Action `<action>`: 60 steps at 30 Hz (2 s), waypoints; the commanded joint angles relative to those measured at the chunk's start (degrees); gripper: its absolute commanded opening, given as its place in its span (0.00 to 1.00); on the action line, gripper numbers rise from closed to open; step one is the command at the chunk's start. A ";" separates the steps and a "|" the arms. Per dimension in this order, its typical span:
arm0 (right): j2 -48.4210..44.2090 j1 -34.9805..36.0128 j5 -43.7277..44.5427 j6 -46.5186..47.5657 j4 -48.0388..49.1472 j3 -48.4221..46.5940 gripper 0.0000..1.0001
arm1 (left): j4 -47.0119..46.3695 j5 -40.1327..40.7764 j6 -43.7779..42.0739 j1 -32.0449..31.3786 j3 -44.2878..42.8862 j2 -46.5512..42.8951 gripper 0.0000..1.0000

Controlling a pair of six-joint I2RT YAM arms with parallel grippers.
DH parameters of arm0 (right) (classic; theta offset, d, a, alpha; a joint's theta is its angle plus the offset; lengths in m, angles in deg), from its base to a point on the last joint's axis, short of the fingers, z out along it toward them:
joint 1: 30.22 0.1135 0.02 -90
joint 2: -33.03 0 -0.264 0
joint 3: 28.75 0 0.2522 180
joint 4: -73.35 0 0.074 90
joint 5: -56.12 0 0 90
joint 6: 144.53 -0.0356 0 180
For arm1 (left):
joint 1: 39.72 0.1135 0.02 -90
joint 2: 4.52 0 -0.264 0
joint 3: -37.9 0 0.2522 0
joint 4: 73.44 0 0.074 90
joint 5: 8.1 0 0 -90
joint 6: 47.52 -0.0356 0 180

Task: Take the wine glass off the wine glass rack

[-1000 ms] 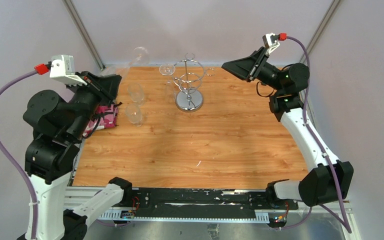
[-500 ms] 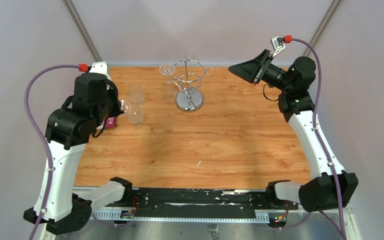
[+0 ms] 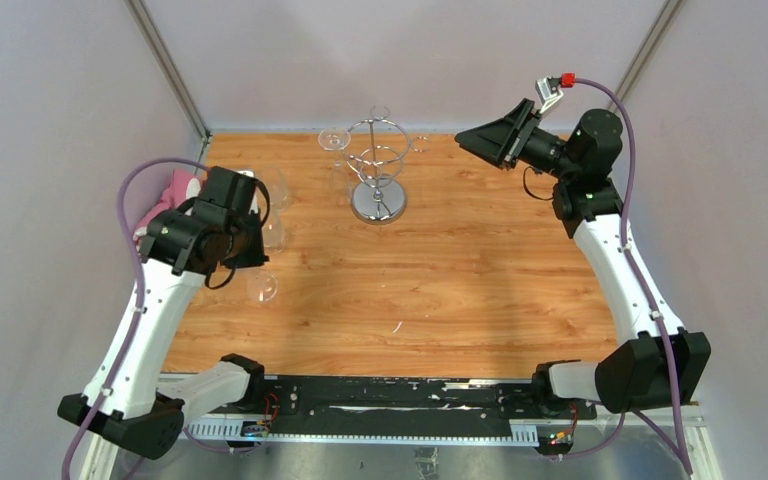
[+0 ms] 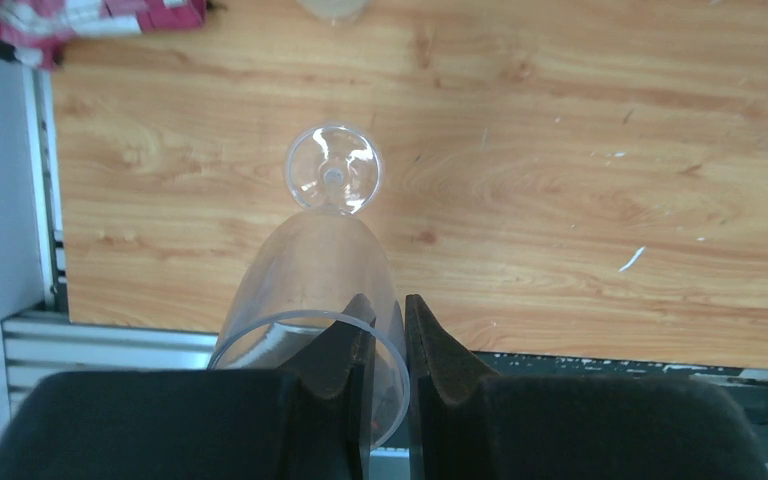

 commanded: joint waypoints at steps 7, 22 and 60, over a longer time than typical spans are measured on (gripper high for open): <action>-0.54 -1.59 -2.39 -1.44 2.50 1.14 0.59 | -12.19 -1.72 1.92 -0.32 10.80 1.92 0.00; 0.43 -2.15 -2.67 -2.27 3.51 1.77 0.58 | -17.25 -2.83 -0.42 2.10 15.12 6.58 0.00; 2.21 -2.22 -2.80 -4.42 7.62 2.50 0.56 | -12.04 -3.73 -2.26 2.82 -6.61 3.59 0.43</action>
